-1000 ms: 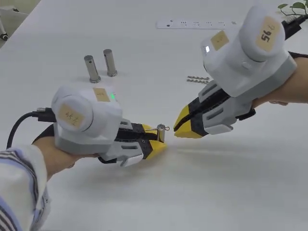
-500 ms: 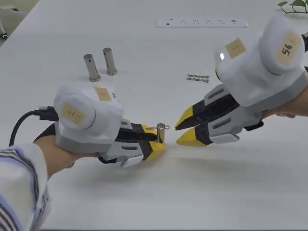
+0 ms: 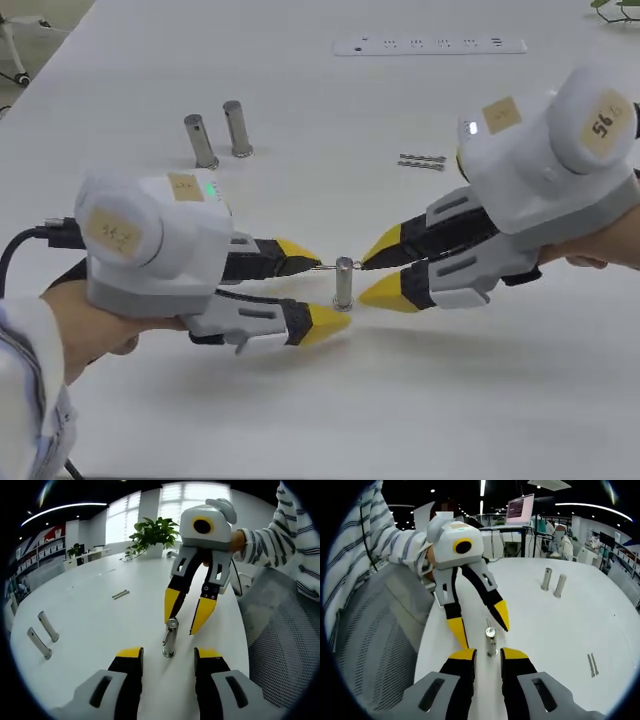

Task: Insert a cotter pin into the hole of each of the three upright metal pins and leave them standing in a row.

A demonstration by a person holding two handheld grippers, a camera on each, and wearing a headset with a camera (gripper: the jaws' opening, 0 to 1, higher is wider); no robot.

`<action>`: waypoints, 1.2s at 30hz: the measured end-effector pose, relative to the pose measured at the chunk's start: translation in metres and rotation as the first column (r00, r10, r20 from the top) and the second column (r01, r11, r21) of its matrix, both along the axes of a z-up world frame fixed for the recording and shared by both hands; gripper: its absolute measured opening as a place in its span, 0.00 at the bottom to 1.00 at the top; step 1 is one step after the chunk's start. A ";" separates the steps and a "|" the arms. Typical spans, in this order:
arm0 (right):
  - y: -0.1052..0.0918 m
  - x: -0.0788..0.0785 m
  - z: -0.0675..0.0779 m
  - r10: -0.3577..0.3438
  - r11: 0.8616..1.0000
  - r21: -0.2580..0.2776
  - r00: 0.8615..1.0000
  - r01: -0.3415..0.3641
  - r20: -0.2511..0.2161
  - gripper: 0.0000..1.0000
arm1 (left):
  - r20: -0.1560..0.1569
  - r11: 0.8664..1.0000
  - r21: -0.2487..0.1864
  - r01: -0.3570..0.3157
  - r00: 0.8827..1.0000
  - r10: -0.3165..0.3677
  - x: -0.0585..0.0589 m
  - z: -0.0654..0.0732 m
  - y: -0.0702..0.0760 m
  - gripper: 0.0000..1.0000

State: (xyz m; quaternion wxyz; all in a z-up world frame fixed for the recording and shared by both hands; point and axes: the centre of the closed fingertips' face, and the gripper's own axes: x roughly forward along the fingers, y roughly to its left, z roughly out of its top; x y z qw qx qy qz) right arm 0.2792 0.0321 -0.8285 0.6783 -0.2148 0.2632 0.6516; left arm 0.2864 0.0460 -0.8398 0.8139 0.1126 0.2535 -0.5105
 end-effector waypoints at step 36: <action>0.024 0.009 -0.016 -0.040 0.992 0.118 0.999 0.036 0.033 0.11 | 0.066 0.991 -0.028 -0.131 0.989 0.132 -0.017 0.059 0.046 0.95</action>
